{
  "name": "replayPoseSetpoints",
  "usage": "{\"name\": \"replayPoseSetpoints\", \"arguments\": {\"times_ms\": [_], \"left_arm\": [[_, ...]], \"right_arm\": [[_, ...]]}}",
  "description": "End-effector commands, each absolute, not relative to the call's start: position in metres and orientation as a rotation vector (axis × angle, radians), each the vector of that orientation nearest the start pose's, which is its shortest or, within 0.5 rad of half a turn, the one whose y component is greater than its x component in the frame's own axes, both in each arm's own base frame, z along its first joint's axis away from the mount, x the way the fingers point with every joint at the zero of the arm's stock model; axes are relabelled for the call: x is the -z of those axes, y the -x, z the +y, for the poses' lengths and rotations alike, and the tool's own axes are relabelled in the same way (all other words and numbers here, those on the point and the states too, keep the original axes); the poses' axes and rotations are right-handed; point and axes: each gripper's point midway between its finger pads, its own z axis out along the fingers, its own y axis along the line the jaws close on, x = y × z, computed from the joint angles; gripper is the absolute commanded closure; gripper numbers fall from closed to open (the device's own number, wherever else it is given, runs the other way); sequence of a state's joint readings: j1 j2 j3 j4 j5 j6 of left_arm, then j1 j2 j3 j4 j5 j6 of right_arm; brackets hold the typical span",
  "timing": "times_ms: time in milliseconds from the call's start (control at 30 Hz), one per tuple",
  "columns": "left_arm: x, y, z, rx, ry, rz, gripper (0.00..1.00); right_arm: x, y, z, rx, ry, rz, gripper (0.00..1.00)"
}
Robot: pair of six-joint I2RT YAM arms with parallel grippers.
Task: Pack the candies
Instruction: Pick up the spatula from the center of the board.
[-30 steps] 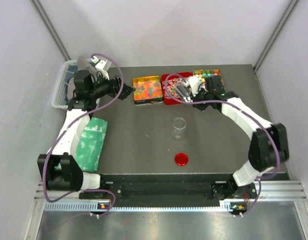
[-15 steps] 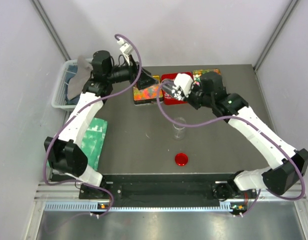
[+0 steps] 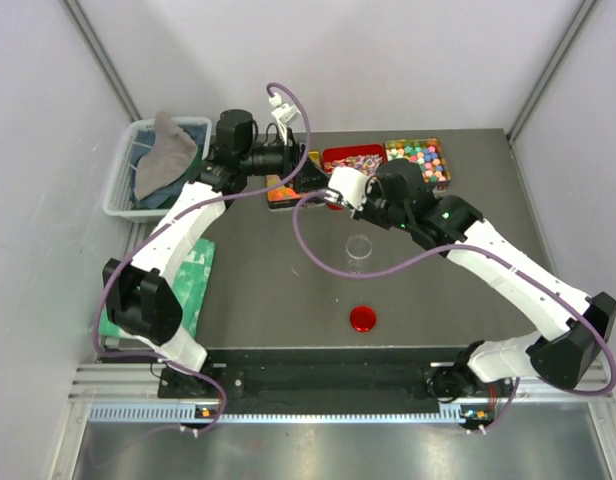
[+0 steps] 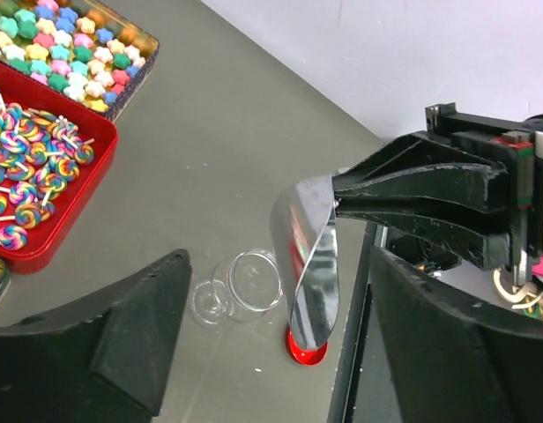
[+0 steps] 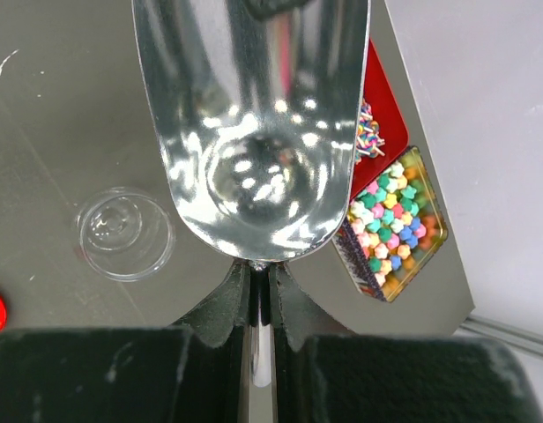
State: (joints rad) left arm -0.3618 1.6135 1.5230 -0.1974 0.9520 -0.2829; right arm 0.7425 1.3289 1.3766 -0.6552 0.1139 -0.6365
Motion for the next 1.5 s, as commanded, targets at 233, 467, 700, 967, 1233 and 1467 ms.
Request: {"name": "replayPoseSetpoints", "arguments": {"times_ms": [233, 467, 700, 967, 1233, 1467], "left_arm": [[-0.313, -0.347, -0.297, 1.25, -0.824, 1.796, 0.51], [-0.3, -0.35, -0.299, 1.224, -0.828, 1.828, 0.71], [-0.291, -0.352, -0.3, 1.222, -0.83, 1.849, 1.0], [-0.303, -0.328, -0.306, 1.364, -0.935, 1.779, 1.0], [-0.339, -0.286, -0.31, 1.667, -1.075, 1.607, 1.0], [-0.344, -0.285, -0.31, 1.703, -1.061, 1.604, 1.0]], "right_arm": [[-0.317, -0.315, 0.239, 0.1, 1.277, 1.617, 1.0], [-0.326, -0.306, 0.246, 0.096, 1.287, 1.582, 1.0], [-0.336, -0.291, 0.248, 0.033, 1.309, 1.546, 0.91], [-0.352, -0.257, 0.234, -0.062, 1.358, 1.465, 0.37], [-0.342, -0.237, 0.225, -0.122, 1.407, 1.428, 0.36], [-0.333, -0.239, 0.236, -0.166, 1.42, 1.443, 0.43]]}}
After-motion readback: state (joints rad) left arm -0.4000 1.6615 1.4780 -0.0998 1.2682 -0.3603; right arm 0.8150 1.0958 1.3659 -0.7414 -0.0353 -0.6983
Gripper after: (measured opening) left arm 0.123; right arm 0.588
